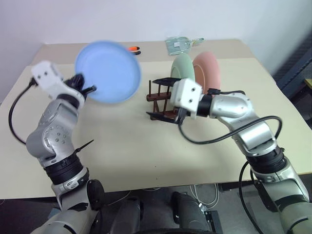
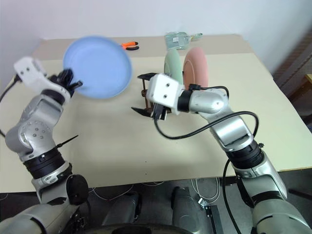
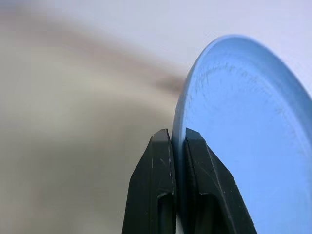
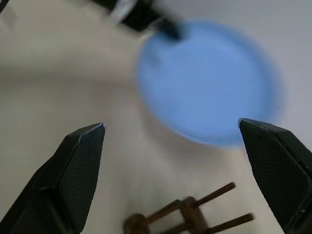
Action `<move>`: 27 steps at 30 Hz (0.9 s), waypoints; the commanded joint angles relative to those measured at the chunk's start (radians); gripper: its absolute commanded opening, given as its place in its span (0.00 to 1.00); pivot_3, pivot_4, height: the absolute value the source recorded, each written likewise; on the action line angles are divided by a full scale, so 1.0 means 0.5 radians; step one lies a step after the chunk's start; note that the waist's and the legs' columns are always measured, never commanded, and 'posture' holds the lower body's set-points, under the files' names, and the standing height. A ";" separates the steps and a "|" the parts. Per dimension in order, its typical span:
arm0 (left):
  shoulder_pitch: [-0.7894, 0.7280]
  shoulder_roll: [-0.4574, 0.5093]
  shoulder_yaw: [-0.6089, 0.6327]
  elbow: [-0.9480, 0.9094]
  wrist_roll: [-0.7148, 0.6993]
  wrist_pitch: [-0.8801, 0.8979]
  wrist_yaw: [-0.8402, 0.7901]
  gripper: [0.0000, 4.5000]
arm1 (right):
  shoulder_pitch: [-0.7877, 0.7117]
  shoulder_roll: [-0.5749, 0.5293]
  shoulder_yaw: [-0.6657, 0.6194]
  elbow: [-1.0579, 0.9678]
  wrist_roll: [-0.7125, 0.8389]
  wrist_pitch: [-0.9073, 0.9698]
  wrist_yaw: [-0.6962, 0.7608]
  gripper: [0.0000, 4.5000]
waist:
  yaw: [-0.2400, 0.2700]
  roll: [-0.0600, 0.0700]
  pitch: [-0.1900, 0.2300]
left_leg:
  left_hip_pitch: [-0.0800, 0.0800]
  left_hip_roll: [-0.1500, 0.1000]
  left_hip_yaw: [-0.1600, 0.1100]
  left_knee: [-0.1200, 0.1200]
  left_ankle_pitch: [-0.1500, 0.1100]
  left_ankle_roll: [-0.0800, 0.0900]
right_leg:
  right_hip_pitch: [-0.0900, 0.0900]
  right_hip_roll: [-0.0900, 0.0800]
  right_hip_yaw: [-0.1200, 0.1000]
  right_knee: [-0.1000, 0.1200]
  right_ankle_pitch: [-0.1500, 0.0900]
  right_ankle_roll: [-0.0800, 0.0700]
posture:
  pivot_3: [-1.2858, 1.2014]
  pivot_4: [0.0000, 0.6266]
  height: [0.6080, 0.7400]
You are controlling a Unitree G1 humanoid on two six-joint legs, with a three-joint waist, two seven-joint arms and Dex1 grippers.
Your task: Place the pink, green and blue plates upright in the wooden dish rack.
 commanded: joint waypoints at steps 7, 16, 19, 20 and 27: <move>-0.074 0.038 -0.163 -0.213 -0.285 0.129 -0.051 0.01 | -0.261 0.151 0.173 0.495 -0.627 -0.534 -0.109 0.94 | -0.015 0.000 0.001 | 0.000 0.001 0.002 0.000 0.000 0.000 | -0.002 0.002 0.003 0.002 0.000 -0.001 | 0.52 0.24 1.00; -0.019 0.052 -0.135 -0.258 -0.438 0.159 0.013 0.00 | -0.269 0.219 0.133 0.672 -0.809 -0.728 -0.149 0.02 | -0.009 0.000 0.001 | 0.000 0.001 0.000 0.000 0.000 0.000 | -0.002 0.002 0.003 0.001 0.000 -0.001 | 0.52 0.24 1.00; -0.057 0.034 -0.003 -0.193 -0.445 0.029 0.090 0.24 | -0.251 0.242 0.101 0.647 -0.828 -0.748 -0.168 0.00 | -0.011 0.000 0.001 | 0.000 0.001 0.000 0.000 0.001 0.000 | -0.002 0.002 0.003 0.002 0.000 -0.001 | 0.52 0.24 1.00; -0.093 0.032 0.067 -0.151 -0.443 -0.053 0.134 0.35 | -0.248 0.249 0.088 0.639 -0.825 -0.760 -0.175 0.00 | -0.009 0.000 0.001 | 0.000 0.001 0.000 0.000 0.001 -0.001 | -0.002 0.002 0.003 0.002 0.000 -0.001 | 0.52 0.24 1.00; 0.195 0.546 -0.050 0.206 0.183 -0.740 -0.027 0.79 | -0.242 0.524 -0.348 0.313 -0.090 -0.364 -0.168 0.00 | -0.027 0.003 0.001 | 0.002 0.001 0.002 -0.005 0.002 -0.003 | -0.007 0.003 0.006 0.002 0.001 -0.002 | 0.52 0.24 1.00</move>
